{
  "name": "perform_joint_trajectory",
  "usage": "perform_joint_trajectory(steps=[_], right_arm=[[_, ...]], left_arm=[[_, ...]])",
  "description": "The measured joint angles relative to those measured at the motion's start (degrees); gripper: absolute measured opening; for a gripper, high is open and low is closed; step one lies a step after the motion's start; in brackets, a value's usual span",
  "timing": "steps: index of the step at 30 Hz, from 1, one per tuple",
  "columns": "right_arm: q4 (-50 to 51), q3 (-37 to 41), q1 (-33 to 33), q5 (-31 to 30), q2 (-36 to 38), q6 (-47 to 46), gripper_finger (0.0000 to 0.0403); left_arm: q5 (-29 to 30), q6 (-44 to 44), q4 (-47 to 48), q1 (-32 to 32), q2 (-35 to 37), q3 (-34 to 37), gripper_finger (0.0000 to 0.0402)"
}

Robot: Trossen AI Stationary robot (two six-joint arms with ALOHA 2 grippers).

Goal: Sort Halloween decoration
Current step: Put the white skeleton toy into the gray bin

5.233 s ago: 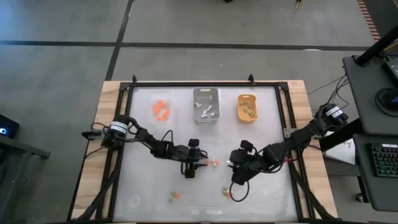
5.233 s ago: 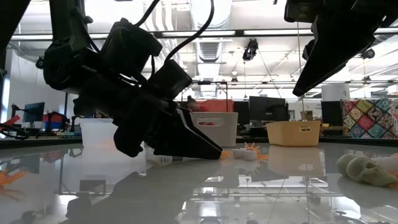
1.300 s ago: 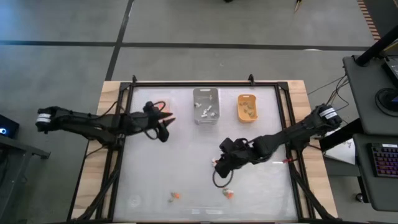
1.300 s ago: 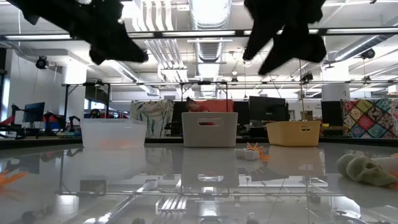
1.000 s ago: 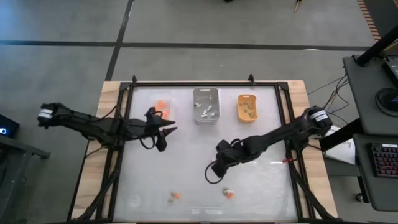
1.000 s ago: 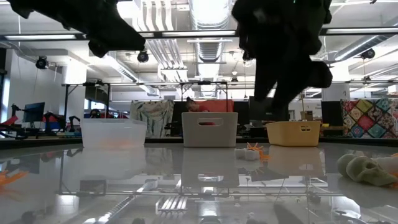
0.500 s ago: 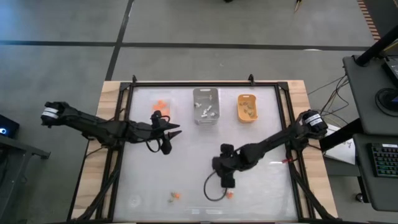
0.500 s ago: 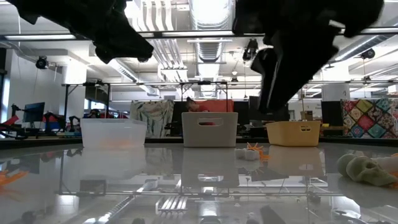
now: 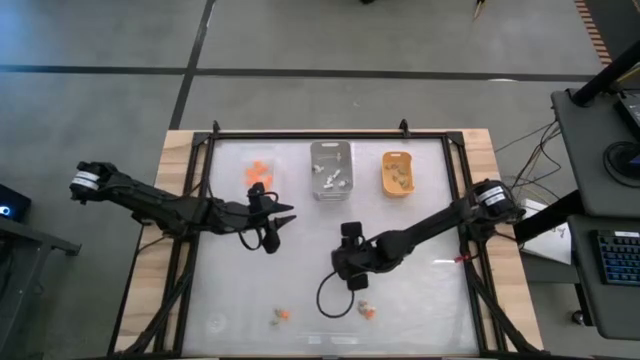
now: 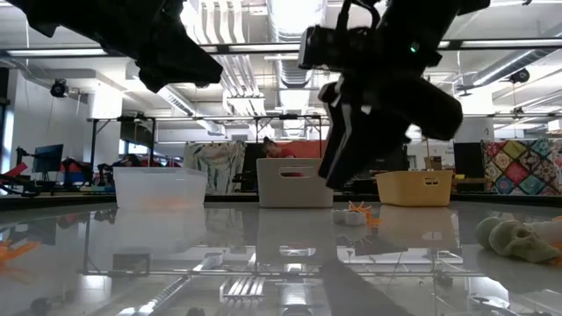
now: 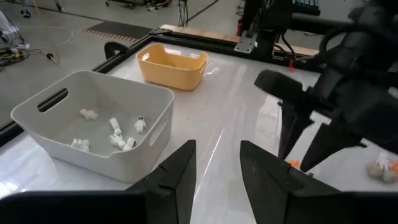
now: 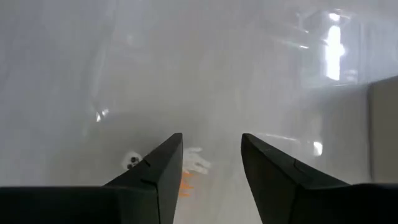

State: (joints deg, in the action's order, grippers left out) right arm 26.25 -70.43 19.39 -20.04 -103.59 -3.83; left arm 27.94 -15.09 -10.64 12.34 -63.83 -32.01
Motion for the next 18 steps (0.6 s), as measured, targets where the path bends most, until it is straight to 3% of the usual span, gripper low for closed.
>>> perform_joint_trajectory(steps=[18], right_arm=[[0.04, 0.15, -1.06, 1.77, -3.39, 3.18, 0.0134]], left_arm=[[-0.02, 0.43, -0.01, 0.0, 0.11, 0.0, 0.0107]])
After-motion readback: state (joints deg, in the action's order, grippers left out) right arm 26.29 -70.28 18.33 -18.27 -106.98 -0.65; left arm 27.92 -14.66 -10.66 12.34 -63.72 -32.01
